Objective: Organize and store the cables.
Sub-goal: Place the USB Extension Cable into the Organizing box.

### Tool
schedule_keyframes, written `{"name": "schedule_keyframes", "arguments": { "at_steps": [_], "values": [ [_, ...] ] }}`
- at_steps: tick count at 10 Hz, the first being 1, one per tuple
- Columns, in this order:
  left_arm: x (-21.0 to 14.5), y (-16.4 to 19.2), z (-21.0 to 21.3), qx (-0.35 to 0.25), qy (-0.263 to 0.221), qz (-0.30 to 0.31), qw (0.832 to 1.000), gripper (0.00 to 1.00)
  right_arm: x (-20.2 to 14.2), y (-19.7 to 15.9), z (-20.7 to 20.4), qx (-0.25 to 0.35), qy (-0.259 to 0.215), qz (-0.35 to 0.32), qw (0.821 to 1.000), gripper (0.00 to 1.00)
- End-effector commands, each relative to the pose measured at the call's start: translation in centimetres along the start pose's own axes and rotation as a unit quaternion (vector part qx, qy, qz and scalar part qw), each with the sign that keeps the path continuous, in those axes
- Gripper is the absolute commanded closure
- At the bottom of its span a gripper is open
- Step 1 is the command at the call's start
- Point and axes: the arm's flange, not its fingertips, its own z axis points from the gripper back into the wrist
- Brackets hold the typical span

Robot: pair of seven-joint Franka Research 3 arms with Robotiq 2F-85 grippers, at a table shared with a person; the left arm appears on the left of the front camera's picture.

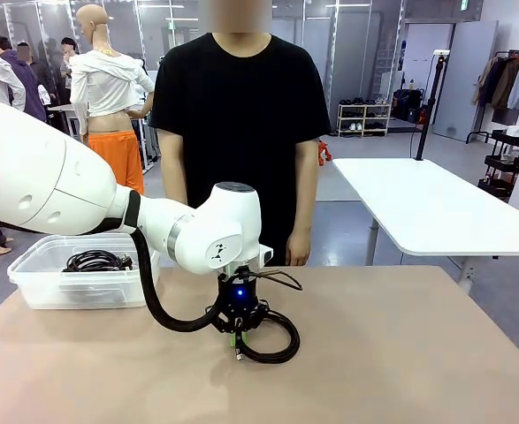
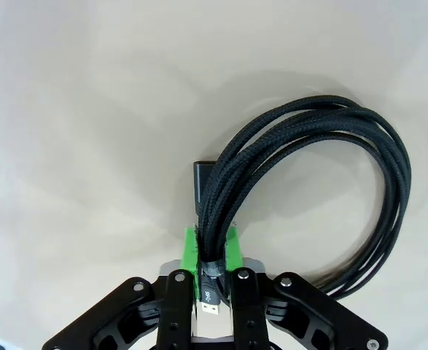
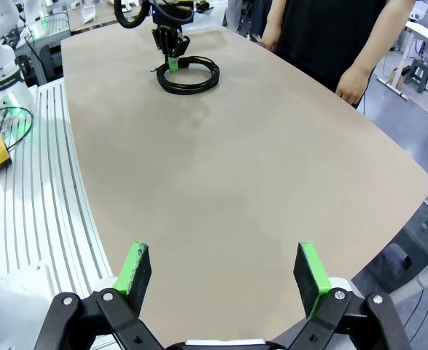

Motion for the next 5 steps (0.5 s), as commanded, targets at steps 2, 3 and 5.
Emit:
{"name": "schedule_keyframes", "arguments": {
  "at_steps": [2,3,5],
  "values": [
    [-0.1,1.3,2.0,-0.017,-0.019,-0.01,1.0,1.0,0.0,-0.1,0.3,0.002,-0.004,0.005,1.0,0.0],
    [-0.2,2.5,4.8,-0.022,-0.065,-0.073,0.995,1.0,0.0,-0.1,0.3,0.002,-0.004,0.005,1.0,0.0],
    [-0.2,6.1,10.8,-0.053,-0.121,-0.145,0.981,1.0,0.0,-0.1,0.3,0.002,-0.004,0.005,1.0,0.0]
  ]
}}
